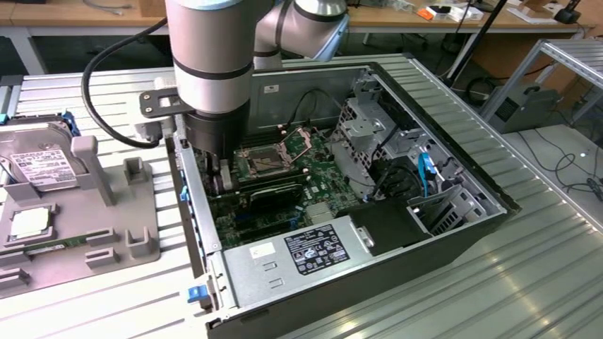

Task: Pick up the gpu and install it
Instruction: 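Press down on the gpu until it lock into place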

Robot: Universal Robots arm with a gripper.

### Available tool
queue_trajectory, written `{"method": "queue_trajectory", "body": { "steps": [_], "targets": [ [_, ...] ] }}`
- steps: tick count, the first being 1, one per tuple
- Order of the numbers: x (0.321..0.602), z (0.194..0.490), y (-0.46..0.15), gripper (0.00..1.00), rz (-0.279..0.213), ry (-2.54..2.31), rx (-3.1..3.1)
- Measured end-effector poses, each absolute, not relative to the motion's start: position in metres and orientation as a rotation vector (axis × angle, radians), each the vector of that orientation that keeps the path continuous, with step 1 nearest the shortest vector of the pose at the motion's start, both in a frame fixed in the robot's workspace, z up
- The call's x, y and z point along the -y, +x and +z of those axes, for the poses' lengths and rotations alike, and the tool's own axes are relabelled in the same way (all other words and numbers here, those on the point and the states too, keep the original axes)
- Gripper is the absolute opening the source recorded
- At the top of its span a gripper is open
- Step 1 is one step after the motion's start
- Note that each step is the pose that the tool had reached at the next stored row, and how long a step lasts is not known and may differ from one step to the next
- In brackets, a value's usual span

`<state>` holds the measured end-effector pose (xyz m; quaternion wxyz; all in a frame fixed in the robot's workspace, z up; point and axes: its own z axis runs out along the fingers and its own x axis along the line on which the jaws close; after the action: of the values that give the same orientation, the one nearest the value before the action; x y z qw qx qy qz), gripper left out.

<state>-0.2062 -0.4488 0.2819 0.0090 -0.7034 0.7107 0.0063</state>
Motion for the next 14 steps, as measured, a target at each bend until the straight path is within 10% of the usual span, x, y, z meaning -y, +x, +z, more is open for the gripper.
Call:
{"method": "queue_trajectory", "body": {
  "steps": [14],
  "targets": [
    [0.450, 0.268, -0.198, 0.11, 0.021, -2.196, -2.219]
  ]
}}
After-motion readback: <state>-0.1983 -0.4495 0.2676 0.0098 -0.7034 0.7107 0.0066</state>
